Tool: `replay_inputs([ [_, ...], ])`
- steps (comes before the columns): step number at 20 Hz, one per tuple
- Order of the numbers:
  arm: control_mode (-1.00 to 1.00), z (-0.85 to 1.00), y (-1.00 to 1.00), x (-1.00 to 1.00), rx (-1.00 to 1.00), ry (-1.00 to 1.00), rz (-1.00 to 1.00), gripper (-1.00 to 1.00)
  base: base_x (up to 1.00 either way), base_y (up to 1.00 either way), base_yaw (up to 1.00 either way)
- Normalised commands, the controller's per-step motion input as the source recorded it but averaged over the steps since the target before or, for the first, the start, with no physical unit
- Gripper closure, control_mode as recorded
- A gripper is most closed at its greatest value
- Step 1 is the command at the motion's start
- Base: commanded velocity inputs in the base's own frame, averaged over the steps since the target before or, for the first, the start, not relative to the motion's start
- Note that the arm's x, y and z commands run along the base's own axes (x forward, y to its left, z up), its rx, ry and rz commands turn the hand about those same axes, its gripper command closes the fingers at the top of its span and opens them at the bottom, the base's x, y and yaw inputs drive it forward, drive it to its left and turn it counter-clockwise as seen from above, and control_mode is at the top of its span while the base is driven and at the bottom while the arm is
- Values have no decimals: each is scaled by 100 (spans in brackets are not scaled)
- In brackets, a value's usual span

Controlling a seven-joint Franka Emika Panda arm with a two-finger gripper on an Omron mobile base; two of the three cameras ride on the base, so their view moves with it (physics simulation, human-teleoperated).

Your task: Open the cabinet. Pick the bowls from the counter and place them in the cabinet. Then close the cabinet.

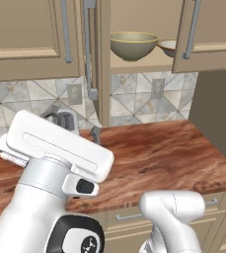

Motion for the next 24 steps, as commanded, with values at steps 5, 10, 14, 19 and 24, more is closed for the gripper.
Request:
replay_inputs([
  [5,-100,-11,0,44,-21,16,-3,-100,0,0,0],
  [10,-100,0,-9,36,-10,4,0,-100,0,0,0],
  [14,-100,0,-34,-30,-3,-2,-6,-100,0,0,0],
  [19,-100,-3,-22,-12,-4,4,-13,-100,0,0,0],
  [24,-100,0,-32,3,-6,15,-16,-100,0,0,0],
])
